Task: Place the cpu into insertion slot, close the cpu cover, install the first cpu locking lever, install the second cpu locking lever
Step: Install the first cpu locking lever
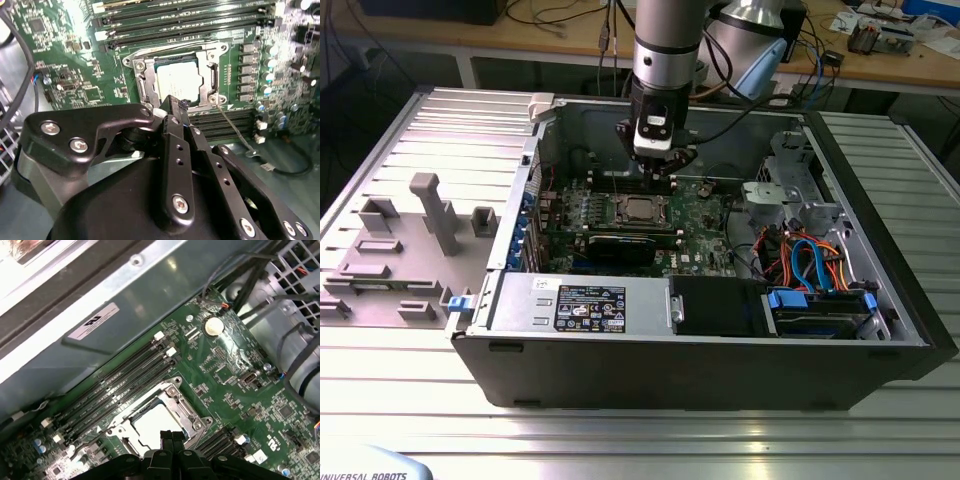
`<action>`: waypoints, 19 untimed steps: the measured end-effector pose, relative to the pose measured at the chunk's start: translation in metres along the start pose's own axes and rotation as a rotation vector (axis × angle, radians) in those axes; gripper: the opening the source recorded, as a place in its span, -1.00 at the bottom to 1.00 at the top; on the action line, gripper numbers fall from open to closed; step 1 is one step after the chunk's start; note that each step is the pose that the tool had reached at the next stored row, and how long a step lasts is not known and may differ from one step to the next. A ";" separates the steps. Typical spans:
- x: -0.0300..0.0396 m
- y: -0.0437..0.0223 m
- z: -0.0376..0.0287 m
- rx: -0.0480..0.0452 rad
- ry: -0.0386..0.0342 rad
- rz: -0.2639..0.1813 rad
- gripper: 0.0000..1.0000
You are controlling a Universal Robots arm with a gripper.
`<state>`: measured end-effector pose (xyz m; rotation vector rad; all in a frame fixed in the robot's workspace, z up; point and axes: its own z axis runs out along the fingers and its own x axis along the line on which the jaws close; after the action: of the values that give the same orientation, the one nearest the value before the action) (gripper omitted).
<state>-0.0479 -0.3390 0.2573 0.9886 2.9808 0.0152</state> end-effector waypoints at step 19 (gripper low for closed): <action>0.0000 0.0000 0.0000 0.0001 0.0006 -0.060 -0.79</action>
<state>-0.0479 -0.3390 0.2573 0.8986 3.0095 0.0152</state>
